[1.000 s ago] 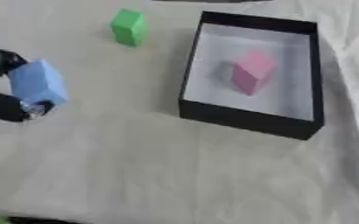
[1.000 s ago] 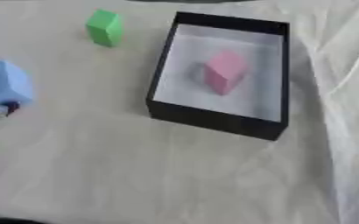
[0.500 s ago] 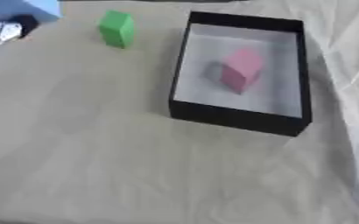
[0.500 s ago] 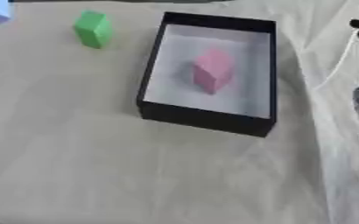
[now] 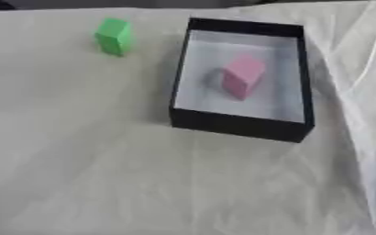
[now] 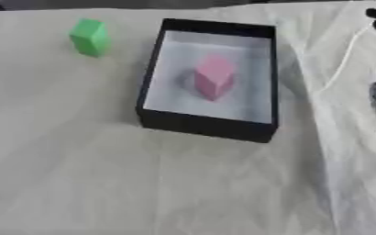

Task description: Pick up objects on the table and place them in the box.

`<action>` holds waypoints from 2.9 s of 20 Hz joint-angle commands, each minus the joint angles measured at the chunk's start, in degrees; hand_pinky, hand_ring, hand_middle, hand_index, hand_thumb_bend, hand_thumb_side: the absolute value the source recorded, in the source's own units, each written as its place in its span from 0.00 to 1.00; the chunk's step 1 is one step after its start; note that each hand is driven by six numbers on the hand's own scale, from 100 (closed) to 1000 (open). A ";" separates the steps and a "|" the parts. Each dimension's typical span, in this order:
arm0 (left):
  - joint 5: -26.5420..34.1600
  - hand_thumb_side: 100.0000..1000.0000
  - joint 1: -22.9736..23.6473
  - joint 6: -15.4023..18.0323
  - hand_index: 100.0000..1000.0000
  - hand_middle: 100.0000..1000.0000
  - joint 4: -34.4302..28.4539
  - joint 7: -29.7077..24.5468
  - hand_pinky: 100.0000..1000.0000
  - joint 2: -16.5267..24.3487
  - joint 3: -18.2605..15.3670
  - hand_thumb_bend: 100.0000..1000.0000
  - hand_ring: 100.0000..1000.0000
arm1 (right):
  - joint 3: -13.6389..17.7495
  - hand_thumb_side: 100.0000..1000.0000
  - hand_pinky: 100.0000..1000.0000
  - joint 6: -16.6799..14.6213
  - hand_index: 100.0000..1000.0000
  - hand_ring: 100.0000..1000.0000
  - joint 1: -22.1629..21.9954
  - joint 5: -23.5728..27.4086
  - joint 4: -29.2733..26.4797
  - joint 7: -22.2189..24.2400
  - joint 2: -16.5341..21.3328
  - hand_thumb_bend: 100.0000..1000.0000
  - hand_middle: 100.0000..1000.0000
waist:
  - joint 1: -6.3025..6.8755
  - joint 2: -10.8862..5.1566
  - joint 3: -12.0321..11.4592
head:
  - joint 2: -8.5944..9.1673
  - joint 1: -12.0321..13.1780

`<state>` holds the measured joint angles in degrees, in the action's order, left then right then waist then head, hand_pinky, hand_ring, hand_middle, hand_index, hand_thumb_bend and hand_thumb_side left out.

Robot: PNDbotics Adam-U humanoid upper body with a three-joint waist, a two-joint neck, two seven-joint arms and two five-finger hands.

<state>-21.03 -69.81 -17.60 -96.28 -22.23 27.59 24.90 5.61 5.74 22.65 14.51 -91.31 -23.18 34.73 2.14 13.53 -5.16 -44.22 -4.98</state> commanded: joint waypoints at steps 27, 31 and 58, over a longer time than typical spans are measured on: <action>-29.56 0.33 0.42 30.86 0.84 0.76 38.50 -13.70 0.86 -21.80 -2.15 0.56 0.81 | -0.56 0.92 0.91 0.25 0.86 0.80 5.18 0.93 -1.78 1.41 -0.16 0.00 0.84 | 0.98 0.54 5.97 | 0.11 1.91; -28.12 0.49 0.85 31.57 0.93 0.79 35.97 -14.48 0.87 -19.92 -3.20 0.74 0.82 | -0.55 0.91 0.91 0.19 0.86 0.80 5.08 0.97 -1.98 1.42 -0.03 0.00 0.84 | 0.94 0.48 5.89 | 0.11 1.91; -12.88 0.37 3.82 20.16 0.87 0.83 24.24 -9.19 0.85 7.29 -13.14 0.58 0.82 | 0.98 0.91 0.91 -0.52 0.86 0.80 1.07 0.79 -2.37 -0.21 2.44 0.00 0.84 | 0.36 -0.06 2.43 | 0.11 -2.35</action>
<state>-33.24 -65.08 1.79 -72.77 -30.41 32.20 12.69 5.99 5.34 23.17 15.58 -92.06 -23.34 35.01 2.73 14.07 -2.72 -44.22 -7.18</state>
